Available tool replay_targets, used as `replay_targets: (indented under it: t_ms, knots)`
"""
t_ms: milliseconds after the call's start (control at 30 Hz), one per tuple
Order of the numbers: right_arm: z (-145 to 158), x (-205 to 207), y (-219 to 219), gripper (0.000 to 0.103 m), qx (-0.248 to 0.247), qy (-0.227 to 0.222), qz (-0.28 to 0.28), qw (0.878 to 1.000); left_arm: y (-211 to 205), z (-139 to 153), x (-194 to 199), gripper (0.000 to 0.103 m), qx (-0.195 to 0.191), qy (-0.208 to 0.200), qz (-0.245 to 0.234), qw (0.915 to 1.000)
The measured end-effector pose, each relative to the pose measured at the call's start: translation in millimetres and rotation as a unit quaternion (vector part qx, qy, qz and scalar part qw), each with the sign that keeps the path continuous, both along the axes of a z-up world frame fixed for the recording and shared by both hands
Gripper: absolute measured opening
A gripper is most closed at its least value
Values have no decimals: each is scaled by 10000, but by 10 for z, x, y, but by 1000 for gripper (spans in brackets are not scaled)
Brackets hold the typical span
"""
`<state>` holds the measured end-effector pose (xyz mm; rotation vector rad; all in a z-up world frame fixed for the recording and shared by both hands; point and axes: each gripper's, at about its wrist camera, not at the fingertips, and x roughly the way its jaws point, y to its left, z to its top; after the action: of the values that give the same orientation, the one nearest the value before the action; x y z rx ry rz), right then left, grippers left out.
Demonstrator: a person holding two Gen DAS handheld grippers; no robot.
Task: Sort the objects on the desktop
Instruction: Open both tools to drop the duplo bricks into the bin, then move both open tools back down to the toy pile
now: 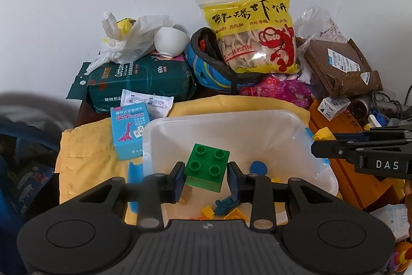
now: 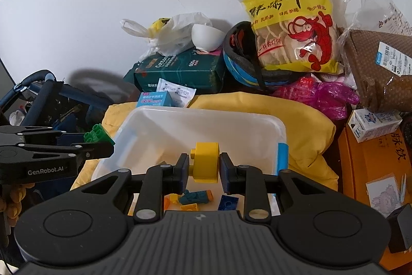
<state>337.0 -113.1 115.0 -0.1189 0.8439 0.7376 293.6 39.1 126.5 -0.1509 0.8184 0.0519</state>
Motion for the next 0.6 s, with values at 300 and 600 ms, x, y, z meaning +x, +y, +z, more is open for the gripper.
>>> replay_targets:
  t_ms: [300,600]
  knots:
    - [-117,72,-8,37,-102,113,-87,9998,5,-31,12,61,168,-107,190,9996]
    - [-187,-54,-166,68,46,-14,-132,9999,63,-236,-420,61,154,-338,124,9992]
